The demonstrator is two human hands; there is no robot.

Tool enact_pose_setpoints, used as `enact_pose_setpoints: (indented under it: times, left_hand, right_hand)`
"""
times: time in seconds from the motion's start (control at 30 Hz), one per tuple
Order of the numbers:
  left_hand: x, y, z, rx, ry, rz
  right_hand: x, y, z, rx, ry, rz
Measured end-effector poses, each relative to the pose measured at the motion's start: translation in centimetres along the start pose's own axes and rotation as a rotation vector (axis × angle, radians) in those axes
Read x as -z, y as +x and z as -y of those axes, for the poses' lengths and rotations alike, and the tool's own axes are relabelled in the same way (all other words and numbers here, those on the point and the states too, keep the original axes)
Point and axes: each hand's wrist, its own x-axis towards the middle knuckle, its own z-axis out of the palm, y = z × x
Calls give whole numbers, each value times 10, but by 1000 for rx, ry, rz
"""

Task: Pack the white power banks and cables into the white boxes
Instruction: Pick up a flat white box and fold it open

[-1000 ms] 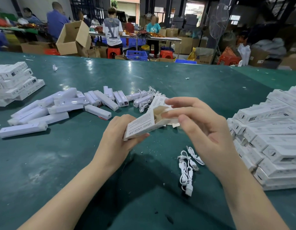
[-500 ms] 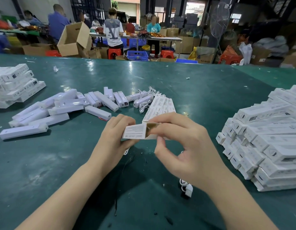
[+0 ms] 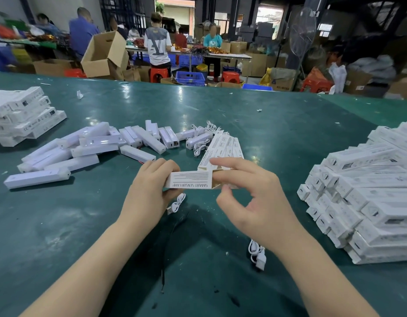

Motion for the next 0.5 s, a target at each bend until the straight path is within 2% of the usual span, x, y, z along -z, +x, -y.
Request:
enact_pose_setpoints:
  times: [0.13,0.3,0.4,0.5]
  left_hand:
    - [1,-1,0,43,3,-2]
    - [-4,0,5,195,-120,38]
    - [-4,-1,5,227,-128,82]
    - [-3,-2,2,201,-95,110]
  right_hand:
    - [1,3,-2,-112,61,90]
    - [0,5,-5,-87,138,-42]
    - [6,7,-7,-149,337,-29]
    - [8,8,-10,-147,308,-8]
